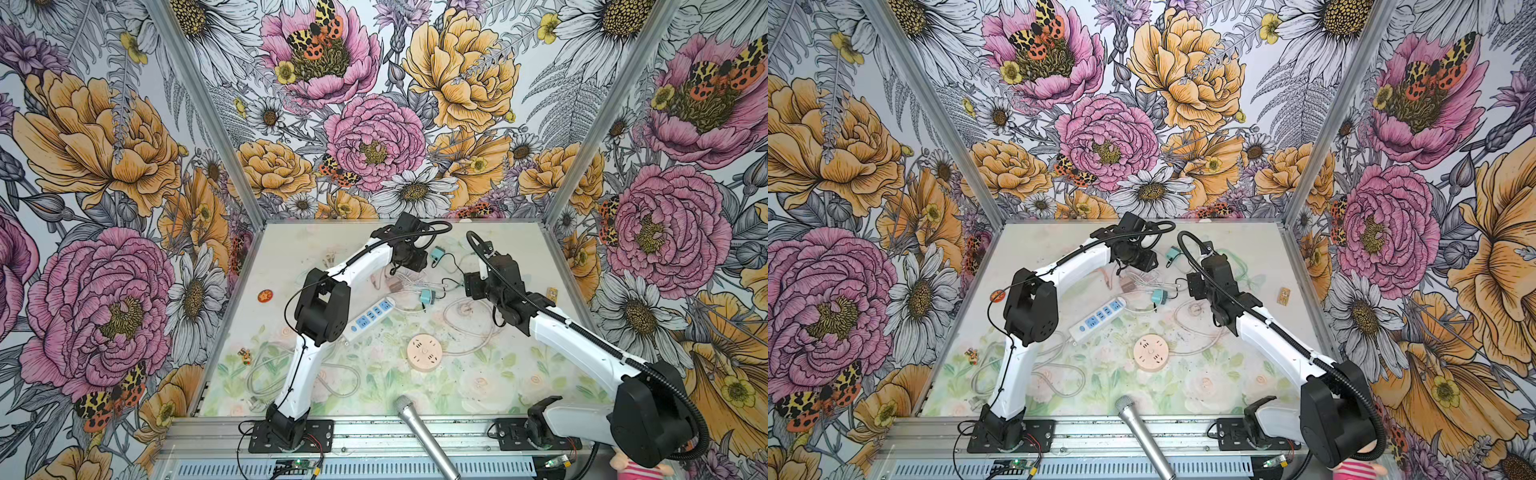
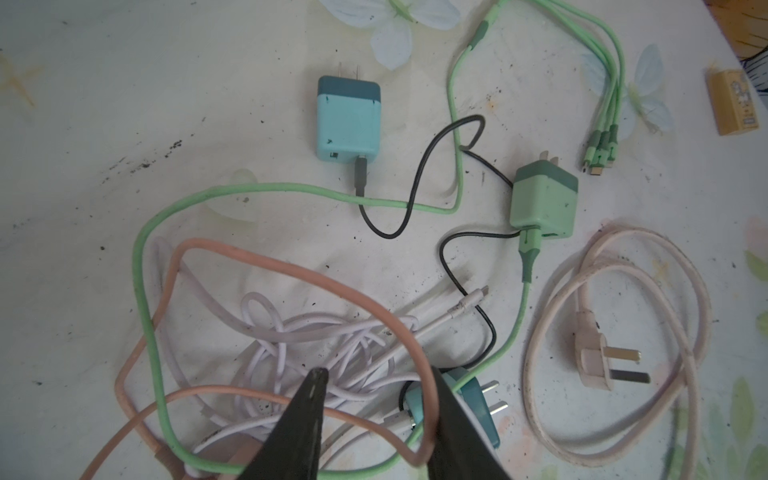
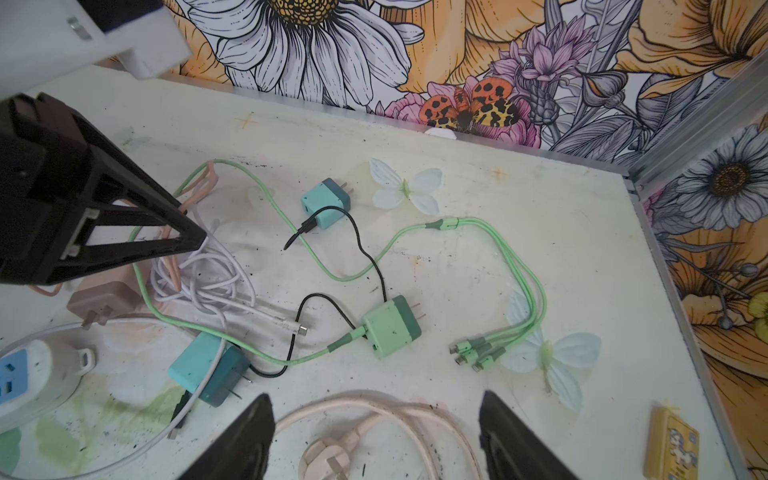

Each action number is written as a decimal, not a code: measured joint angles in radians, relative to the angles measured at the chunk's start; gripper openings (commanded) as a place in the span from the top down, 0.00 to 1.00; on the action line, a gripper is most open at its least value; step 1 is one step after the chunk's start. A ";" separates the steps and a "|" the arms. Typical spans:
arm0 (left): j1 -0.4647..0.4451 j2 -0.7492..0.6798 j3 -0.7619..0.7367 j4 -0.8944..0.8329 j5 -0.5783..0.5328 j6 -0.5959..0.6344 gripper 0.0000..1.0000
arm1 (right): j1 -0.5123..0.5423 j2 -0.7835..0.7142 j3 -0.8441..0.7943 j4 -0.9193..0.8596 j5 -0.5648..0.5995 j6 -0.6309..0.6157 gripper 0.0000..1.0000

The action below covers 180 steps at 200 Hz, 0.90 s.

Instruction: Insert the plug

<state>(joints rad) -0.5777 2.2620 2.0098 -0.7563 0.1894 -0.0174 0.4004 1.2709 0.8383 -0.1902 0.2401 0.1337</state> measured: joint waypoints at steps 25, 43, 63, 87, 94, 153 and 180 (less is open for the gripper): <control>0.009 -0.047 -0.040 -0.003 -0.020 0.001 0.54 | 0.000 0.000 0.000 0.000 0.001 -0.003 0.22; 0.026 -0.124 -0.090 -0.006 -0.037 0.001 0.52 | 0.000 0.000 0.000 0.000 0.002 -0.003 0.22; 0.058 -0.231 -0.149 -0.003 -0.063 0.003 0.50 | 0.000 0.000 0.000 0.000 0.003 -0.003 0.21; 0.099 -0.331 -0.216 0.001 -0.093 0.016 0.48 | 0.000 0.000 0.000 0.000 0.003 -0.003 0.21; 0.112 -0.347 -0.233 0.002 -0.099 0.017 0.47 | 0.000 0.000 0.000 0.000 0.003 -0.003 0.21; 0.129 -0.270 -0.289 0.000 -0.115 0.017 0.46 | 0.000 -0.001 0.000 0.000 0.003 0.001 0.21; 0.125 -0.224 -0.290 0.000 -0.114 0.016 0.47 | 0.000 -0.013 -0.005 0.000 0.003 0.001 0.21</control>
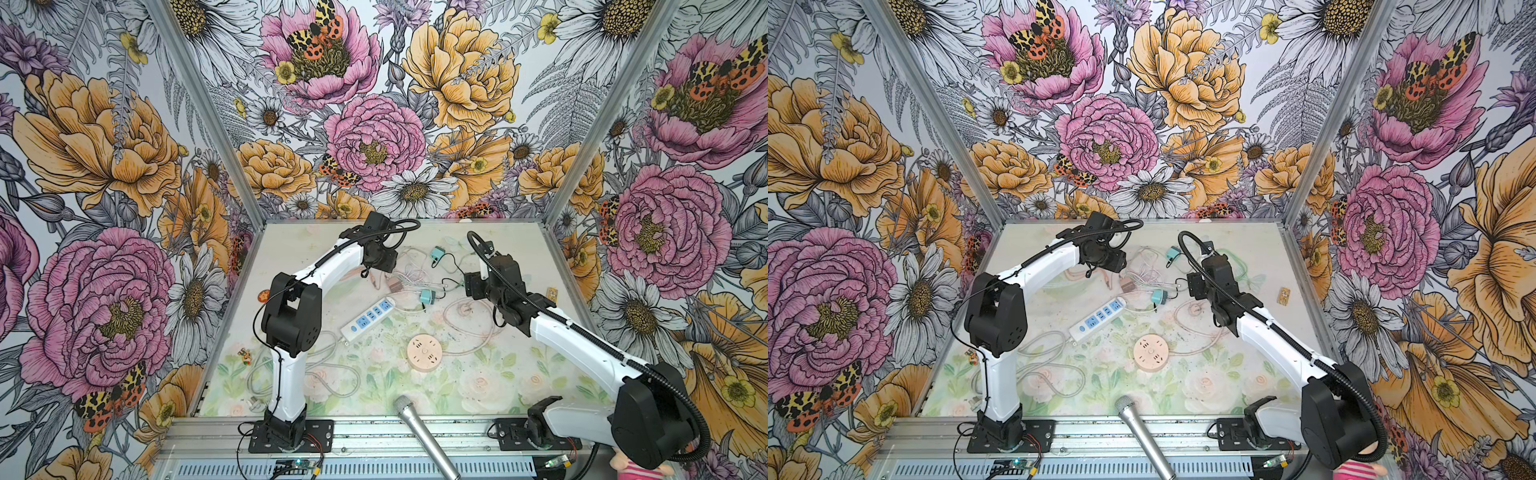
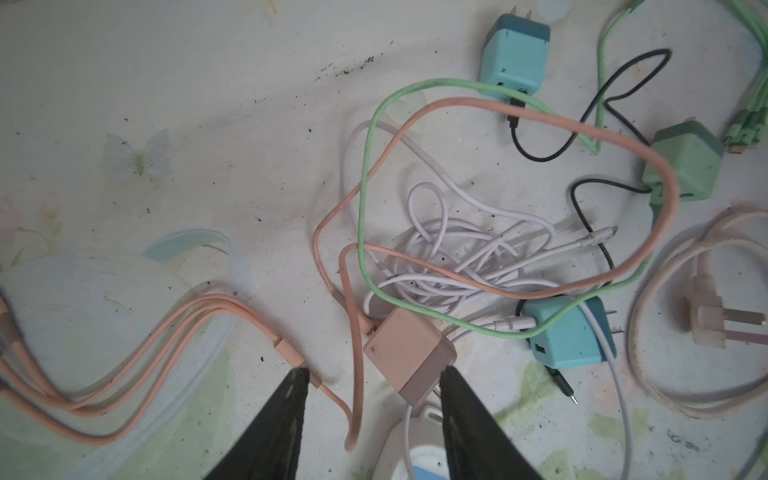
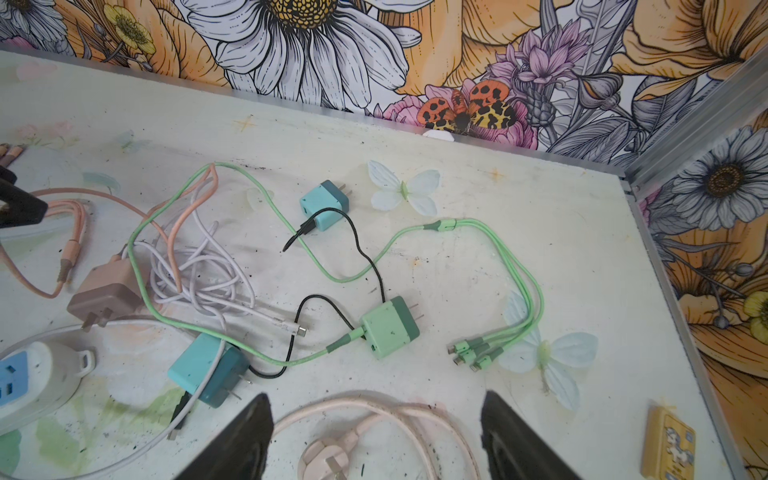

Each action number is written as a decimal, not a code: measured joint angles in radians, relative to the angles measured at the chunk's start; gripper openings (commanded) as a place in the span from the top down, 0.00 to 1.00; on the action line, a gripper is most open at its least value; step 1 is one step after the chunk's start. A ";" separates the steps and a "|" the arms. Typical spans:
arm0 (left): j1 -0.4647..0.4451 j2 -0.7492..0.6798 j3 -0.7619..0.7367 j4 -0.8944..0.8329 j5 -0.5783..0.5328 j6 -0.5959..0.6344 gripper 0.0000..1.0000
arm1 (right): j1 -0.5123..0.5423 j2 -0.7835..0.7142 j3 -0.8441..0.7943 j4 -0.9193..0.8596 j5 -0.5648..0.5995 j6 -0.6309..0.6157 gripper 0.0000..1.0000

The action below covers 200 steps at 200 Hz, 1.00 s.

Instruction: Insert the plug

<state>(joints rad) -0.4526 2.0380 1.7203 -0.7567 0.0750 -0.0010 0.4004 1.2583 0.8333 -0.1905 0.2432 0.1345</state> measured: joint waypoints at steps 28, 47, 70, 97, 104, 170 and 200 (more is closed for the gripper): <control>-0.001 0.034 0.000 0.000 0.000 -0.008 0.68 | 0.000 -0.002 -0.001 0.000 0.000 0.000 0.20; 0.005 0.050 0.000 0.000 -0.003 -0.018 0.88 | 0.000 -0.002 -0.001 0.000 0.000 0.000 0.20; 0.035 0.047 -0.002 -0.002 -0.016 -0.043 0.99 | 0.000 -0.003 -0.002 0.001 0.000 0.000 0.20; 0.094 -0.002 -0.045 -0.003 -0.057 -0.056 1.00 | 0.000 -0.011 -0.013 0.000 0.000 0.001 0.20; 0.108 -0.027 -0.056 -0.006 -0.077 -0.057 1.00 | 0.000 -0.013 -0.015 0.000 0.000 0.003 0.20; 0.182 -0.399 -0.101 -0.002 -0.294 -0.088 1.00 | 0.000 -0.014 -0.022 0.000 0.000 0.018 0.20; 0.216 -0.497 -0.138 0.002 -0.341 -0.112 1.00 | 0.000 -0.014 -0.023 0.000 -0.001 0.027 0.20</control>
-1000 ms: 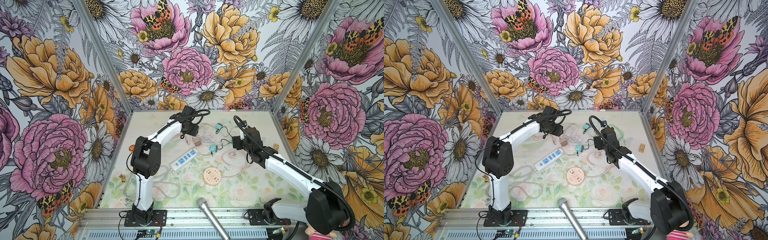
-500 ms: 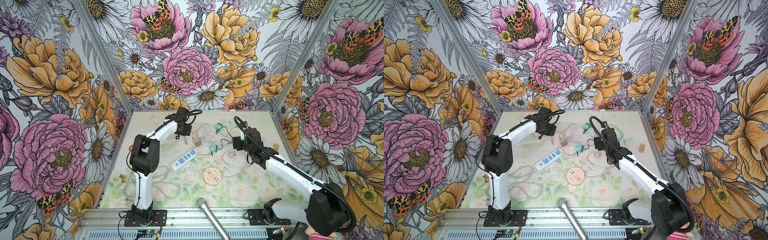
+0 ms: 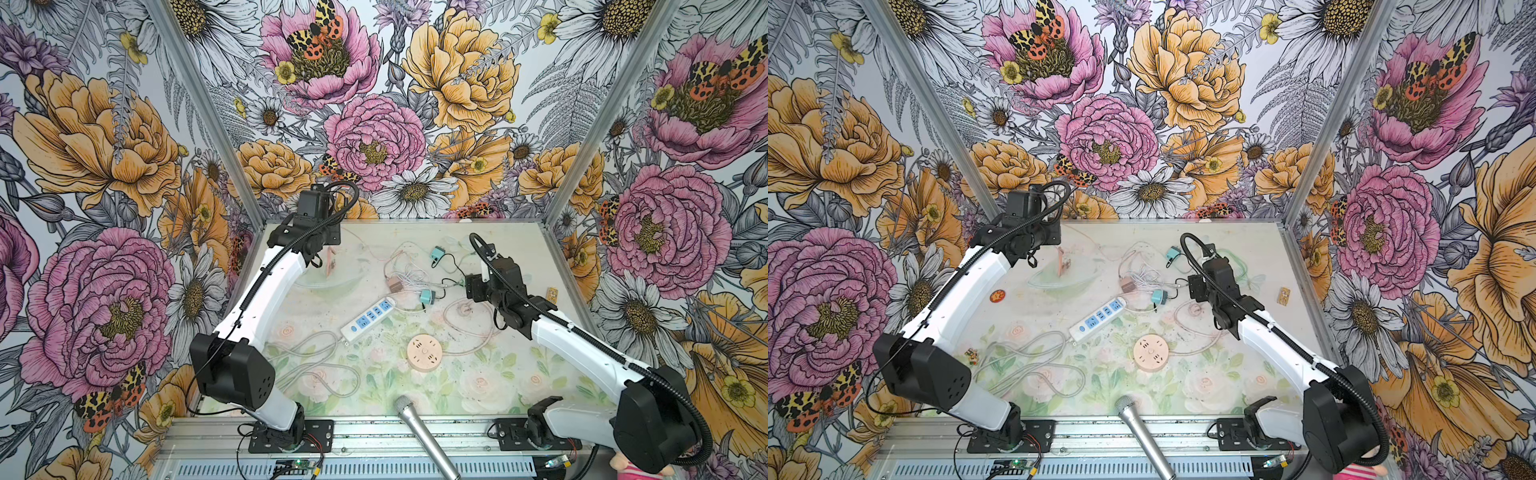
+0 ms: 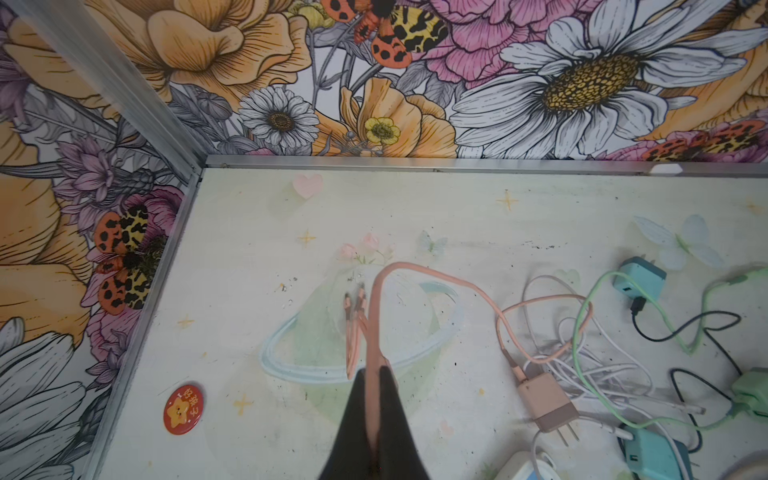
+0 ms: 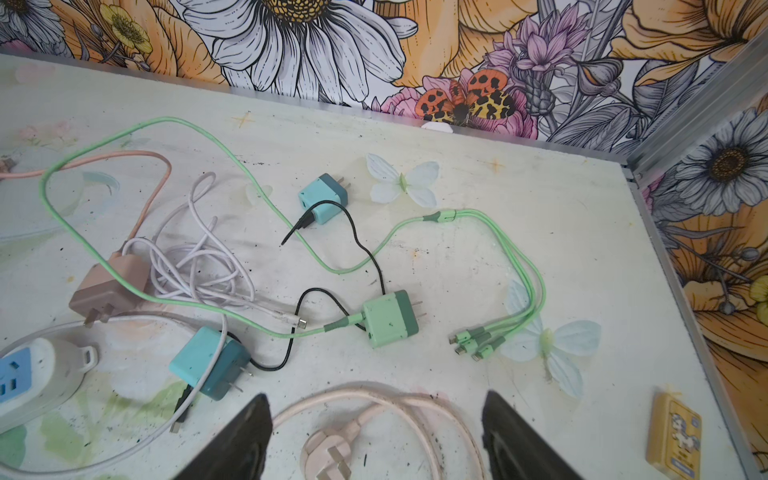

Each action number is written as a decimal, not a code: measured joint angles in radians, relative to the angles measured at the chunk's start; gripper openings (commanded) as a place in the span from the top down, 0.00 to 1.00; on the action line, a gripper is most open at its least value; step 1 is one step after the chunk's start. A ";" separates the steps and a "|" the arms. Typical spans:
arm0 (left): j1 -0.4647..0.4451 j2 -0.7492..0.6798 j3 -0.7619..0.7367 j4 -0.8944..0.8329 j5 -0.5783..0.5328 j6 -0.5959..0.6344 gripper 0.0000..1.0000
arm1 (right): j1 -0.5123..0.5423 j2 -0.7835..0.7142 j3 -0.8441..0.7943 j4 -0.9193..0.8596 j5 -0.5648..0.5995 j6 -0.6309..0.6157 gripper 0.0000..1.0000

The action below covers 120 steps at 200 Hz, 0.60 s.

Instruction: Insert the plug

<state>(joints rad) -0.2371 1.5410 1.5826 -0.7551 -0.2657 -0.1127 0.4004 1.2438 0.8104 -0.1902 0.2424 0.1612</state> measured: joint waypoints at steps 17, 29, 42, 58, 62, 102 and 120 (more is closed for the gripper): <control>0.027 -0.024 -0.034 -0.001 -0.007 -0.020 1.00 | 0.000 0.000 0.000 0.000 -0.001 0.004 0.20; 0.049 -0.035 -0.058 -0.003 -0.007 -0.032 1.00 | 0.000 0.000 0.000 0.000 -0.003 0.006 0.20; 0.072 -0.042 -0.080 -0.006 -0.006 -0.045 1.00 | 0.000 0.000 0.000 0.000 -0.003 0.007 0.20; 0.092 -0.043 -0.101 -0.005 -0.007 -0.052 1.00 | 0.000 0.000 0.000 0.000 -0.003 0.007 0.20; 0.095 -0.043 -0.106 -0.005 -0.007 -0.055 0.99 | 0.000 0.000 0.000 0.000 -0.003 0.007 0.20; 0.093 -0.028 -0.149 -0.003 0.011 -0.071 0.87 | 0.000 0.000 0.000 0.000 -0.004 0.016 0.20; 0.081 0.004 -0.153 0.000 0.005 -0.082 0.76 | 0.000 0.000 0.000 0.000 -0.010 0.019 0.20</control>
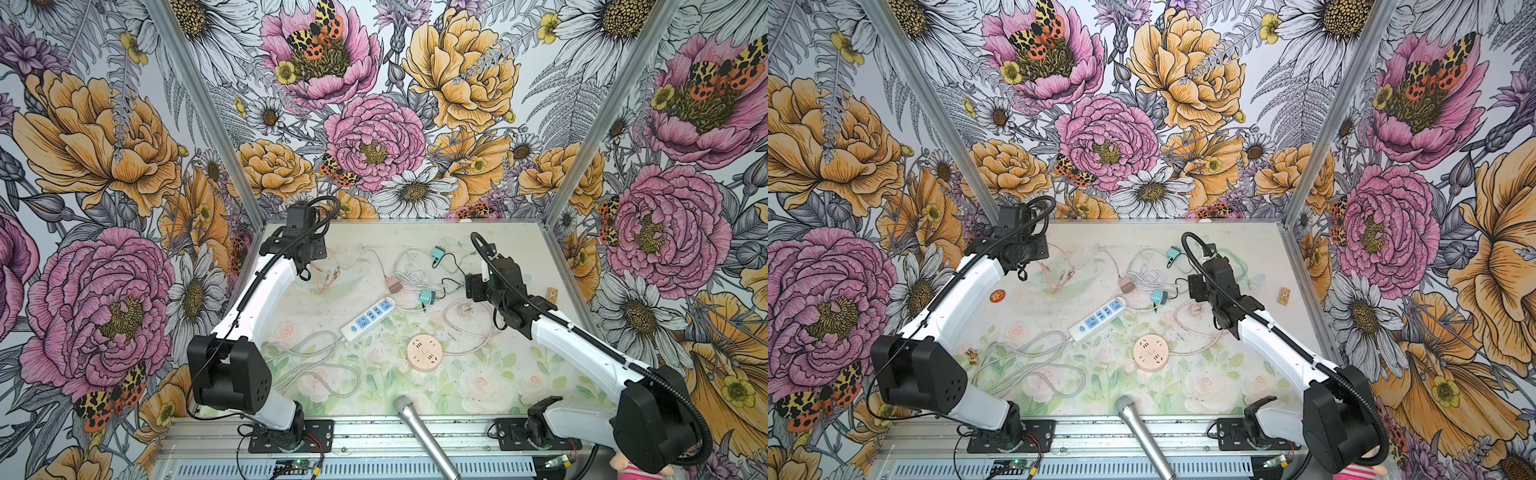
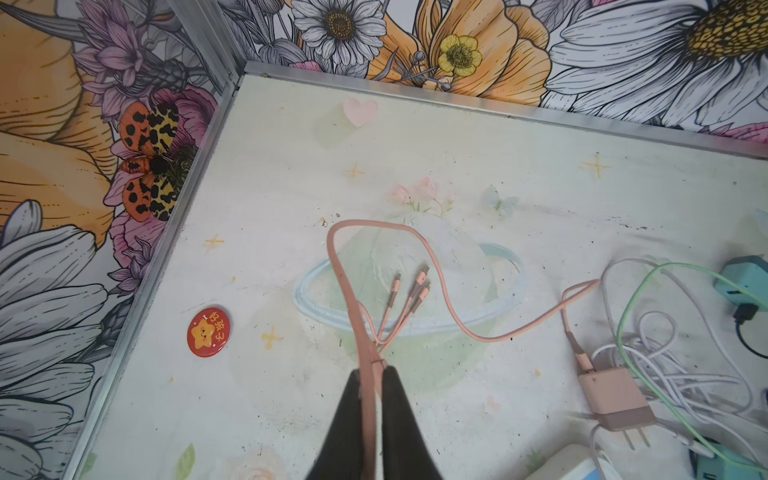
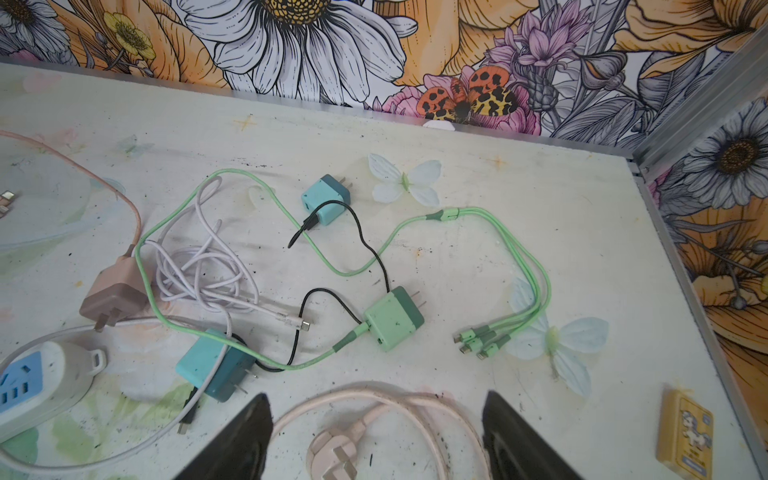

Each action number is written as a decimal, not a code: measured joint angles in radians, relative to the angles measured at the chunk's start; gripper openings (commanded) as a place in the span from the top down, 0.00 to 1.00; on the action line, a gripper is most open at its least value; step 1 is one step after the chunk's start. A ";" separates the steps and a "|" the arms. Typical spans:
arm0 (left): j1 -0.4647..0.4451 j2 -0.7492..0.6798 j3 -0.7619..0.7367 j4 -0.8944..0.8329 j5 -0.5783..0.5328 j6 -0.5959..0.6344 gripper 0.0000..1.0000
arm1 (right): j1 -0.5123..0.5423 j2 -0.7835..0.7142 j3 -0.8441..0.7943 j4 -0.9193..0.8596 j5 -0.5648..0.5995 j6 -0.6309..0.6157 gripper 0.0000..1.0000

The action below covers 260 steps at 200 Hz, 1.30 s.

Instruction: Insert the plug

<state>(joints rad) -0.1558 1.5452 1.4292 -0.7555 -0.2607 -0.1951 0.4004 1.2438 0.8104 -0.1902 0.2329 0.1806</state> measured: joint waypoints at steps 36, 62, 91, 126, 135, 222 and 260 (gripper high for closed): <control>-0.055 0.049 -0.014 0.002 -0.015 -0.010 0.64 | 0.000 0.000 0.000 0.000 -0.005 0.003 0.20; -0.095 0.051 -0.014 0.004 -0.011 -0.016 0.59 | 0.000 0.008 0.001 0.000 -0.010 0.003 0.21; -0.147 0.051 -0.014 0.004 -0.009 -0.019 0.57 | 0.000 0.037 0.011 0.000 -0.021 0.006 0.20; -0.223 0.052 -0.014 0.004 0.039 -0.042 0.57 | 0.001 0.056 0.026 0.000 -0.028 0.006 0.21; -0.240 0.055 -0.014 0.006 0.063 -0.048 0.57 | 0.001 0.058 0.029 0.000 -0.028 0.006 0.21; -0.345 0.266 0.006 0.088 0.268 -0.157 0.56 | 0.002 0.061 0.034 0.000 -0.031 0.006 0.21; -0.374 0.309 0.013 0.106 0.313 -0.183 0.55 | 0.002 0.064 0.034 0.000 -0.031 0.006 0.21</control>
<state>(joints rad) -0.5301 1.8545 1.4418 -0.6498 0.0521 -0.3779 0.4026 1.3079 0.8440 -0.1898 0.2016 0.1864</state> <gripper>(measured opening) 0.441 0.793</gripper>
